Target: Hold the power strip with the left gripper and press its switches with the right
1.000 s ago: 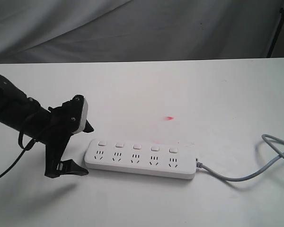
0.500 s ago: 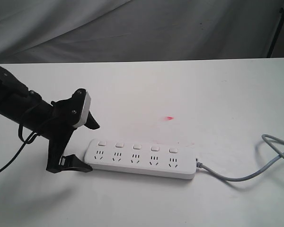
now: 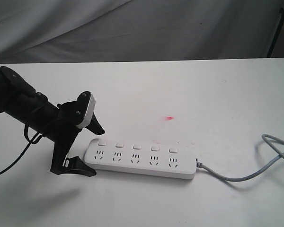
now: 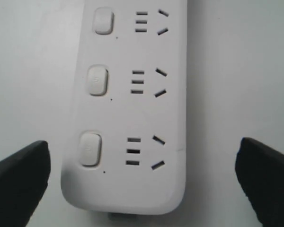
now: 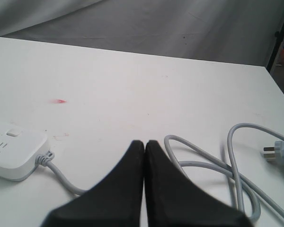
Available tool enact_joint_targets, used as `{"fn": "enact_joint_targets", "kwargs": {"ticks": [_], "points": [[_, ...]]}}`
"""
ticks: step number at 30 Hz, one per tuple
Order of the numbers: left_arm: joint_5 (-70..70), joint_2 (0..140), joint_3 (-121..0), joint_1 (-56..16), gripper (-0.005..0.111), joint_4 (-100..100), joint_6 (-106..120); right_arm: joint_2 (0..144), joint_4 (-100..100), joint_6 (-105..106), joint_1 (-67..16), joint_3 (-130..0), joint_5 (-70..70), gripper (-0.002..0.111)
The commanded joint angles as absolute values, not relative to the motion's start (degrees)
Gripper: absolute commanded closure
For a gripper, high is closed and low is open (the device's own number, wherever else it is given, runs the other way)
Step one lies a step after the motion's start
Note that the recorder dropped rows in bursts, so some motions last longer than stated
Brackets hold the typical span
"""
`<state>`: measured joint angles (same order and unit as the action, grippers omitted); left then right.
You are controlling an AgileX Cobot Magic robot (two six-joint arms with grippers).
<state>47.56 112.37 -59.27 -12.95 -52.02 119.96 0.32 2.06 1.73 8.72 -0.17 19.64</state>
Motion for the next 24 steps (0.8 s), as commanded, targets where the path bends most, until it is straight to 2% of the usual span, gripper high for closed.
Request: {"fn": "enact_joint_targets", "kwargs": {"ticks": [1,24], "points": [[47.10,113.15,-59.66,-13.26,0.007,-52.64,119.97,0.00,1.93,2.12,8.49,0.00,19.56,0.108],[46.31,114.25,-60.26,-13.26,0.008,-52.64,119.61,0.00,1.93,2.12,8.49,0.00,19.56,0.108]]}}
